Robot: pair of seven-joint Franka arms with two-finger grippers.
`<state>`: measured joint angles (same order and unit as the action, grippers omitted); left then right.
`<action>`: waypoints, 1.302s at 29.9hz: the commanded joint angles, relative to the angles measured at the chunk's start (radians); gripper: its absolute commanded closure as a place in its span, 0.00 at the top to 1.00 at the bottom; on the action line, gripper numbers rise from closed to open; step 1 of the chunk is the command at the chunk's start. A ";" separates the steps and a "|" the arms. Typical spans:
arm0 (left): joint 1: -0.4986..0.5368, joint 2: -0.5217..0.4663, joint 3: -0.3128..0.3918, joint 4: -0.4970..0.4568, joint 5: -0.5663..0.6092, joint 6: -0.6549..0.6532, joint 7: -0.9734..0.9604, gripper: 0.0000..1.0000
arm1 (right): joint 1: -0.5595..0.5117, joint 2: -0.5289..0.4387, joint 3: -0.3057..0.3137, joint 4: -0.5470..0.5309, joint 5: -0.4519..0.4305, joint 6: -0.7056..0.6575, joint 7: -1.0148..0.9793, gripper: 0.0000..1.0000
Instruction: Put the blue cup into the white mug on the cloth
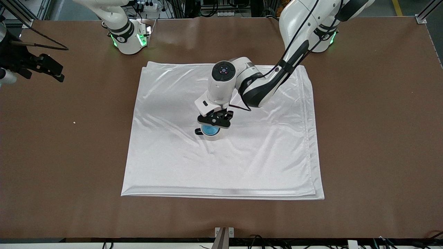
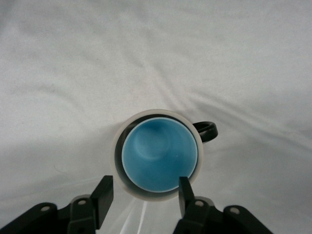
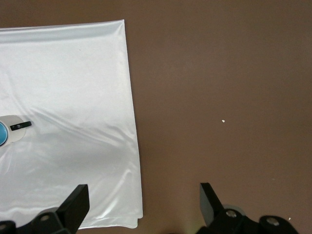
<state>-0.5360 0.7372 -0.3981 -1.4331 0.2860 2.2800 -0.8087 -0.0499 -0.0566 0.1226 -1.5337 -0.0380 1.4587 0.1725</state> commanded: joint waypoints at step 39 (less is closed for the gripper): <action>0.356 -0.386 -0.008 0.049 -0.074 -0.320 0.003 1.00 | 0.024 0.026 -0.112 -0.022 0.053 0.084 0.004 1.00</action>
<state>-0.2435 0.3946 -0.3945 -1.3651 0.2506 1.9960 -0.8092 -0.0290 -0.0404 0.0244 -1.5566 -0.0048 1.5269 0.1762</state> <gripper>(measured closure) 0.000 0.000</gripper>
